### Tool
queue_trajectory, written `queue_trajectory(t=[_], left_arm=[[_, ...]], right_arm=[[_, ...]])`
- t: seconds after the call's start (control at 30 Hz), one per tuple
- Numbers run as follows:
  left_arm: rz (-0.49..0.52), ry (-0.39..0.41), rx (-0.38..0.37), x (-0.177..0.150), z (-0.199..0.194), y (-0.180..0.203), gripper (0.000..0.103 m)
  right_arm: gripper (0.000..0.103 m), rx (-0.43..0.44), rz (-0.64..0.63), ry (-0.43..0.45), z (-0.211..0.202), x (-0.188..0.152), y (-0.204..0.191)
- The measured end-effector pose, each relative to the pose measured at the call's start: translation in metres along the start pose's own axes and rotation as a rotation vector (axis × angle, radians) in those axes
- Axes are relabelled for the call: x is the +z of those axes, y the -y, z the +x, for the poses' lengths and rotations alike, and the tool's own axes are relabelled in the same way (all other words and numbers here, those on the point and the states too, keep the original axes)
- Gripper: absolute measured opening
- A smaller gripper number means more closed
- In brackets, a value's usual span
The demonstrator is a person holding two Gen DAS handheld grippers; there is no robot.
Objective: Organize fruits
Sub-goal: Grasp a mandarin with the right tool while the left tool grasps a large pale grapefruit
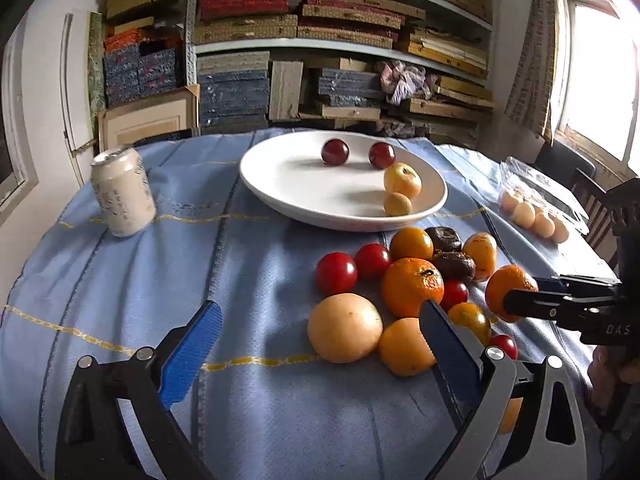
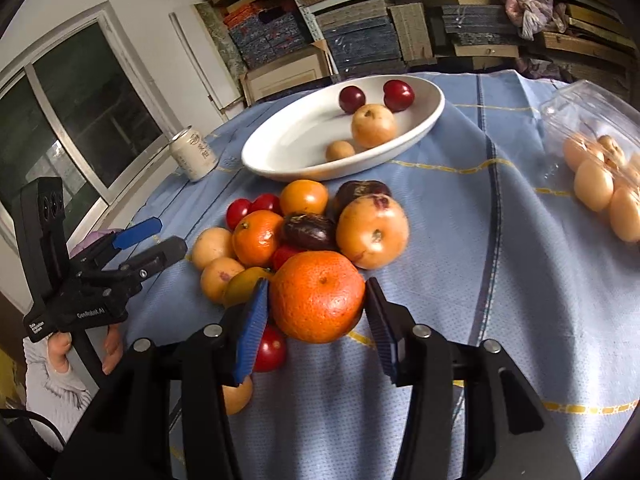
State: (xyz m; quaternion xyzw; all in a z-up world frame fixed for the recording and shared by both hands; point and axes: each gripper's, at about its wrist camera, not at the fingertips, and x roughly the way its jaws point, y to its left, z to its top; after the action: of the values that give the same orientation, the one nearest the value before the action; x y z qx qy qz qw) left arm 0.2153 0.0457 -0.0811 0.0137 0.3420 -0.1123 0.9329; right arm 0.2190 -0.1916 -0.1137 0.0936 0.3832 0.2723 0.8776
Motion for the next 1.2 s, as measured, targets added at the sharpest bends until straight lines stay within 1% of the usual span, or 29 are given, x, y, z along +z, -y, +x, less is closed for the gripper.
queue_trajectory(t=[0.13, 0.17, 0.2, 0.27, 0.33, 0.47, 0.57, 0.63, 0.87, 0.9, 0.93, 0.97, 1.0, 1.03, 1.07, 1.2], left_arm=[[0.004, -0.086, 0.007, 0.002, 0.019, 0.003, 0.100], [-0.013, -0.083, 0.004, 0.003, 0.019, 0.001, 0.100], [-0.026, -0.092, 0.021, 0.003, 0.022, -0.002, 0.100], [-0.045, -0.104, 0.028, 0.004, 0.027, -0.006, 0.100], [-0.054, -0.134, 0.072, 0.003, 0.033, -0.008, 0.100], [-0.051, -0.179, 0.063, 0.002, 0.043, -0.007, 0.100], [-0.119, -0.200, 0.030, 0.002, 0.048, -0.017, 0.100], [-0.109, -0.203, 0.047, 0.002, 0.048, -0.014, 0.100], [-0.110, -0.201, 0.050, 0.002, 0.047, -0.014, 0.100], [-0.109, -0.200, 0.046, 0.002, 0.047, -0.014, 0.096], [-0.096, -0.192, 0.034, 0.002, 0.045, -0.012, 0.090], [-0.084, -0.189, 0.040, 0.002, 0.044, -0.010, 0.073], [-0.059, -0.186, 0.071, 0.003, 0.044, -0.005, 0.045], [-0.047, -0.185, 0.110, 0.003, 0.044, -0.002, 0.047], [-0.045, -0.186, 0.118, 0.003, 0.044, -0.002, 0.047], [-0.076, -0.179, 0.067, 0.003, 0.043, -0.009, 0.047]], right_arm=[[0.048, 0.006, 0.016, 0.001, -0.003, 0.000, 0.004], [0.048, 0.010, 0.021, -0.003, -0.002, 0.000, 0.005], [0.048, 0.012, 0.024, -0.007, -0.001, 0.000, 0.005], [0.048, 0.015, 0.030, -0.012, -0.001, 0.000, 0.006], [0.048, 0.017, 0.035, -0.014, -0.001, 0.000, 0.007], [0.048, 0.023, 0.049, -0.013, -0.001, 0.001, 0.009], [0.048, 0.024, 0.054, -0.014, -0.001, 0.001, 0.010], [0.048, 0.026, 0.057, -0.013, -0.002, 0.001, 0.011], [0.049, 0.035, 0.074, -0.011, -0.003, 0.001, 0.015], [0.049, 0.045, 0.075, -0.007, -0.004, 0.001, 0.015], [0.049, 0.047, 0.072, -0.002, -0.005, 0.001, 0.013], [0.049, 0.048, 0.070, -0.001, -0.005, 0.002, 0.013], [0.049, 0.047, 0.068, 0.001, -0.005, 0.002, 0.013], [0.049, 0.039, 0.064, 0.001, -0.005, 0.002, 0.013], [0.049, 0.031, 0.058, -0.002, -0.004, 0.001, 0.012], [0.049, 0.036, 0.032, -0.023, -0.002, 0.000, 0.007]])
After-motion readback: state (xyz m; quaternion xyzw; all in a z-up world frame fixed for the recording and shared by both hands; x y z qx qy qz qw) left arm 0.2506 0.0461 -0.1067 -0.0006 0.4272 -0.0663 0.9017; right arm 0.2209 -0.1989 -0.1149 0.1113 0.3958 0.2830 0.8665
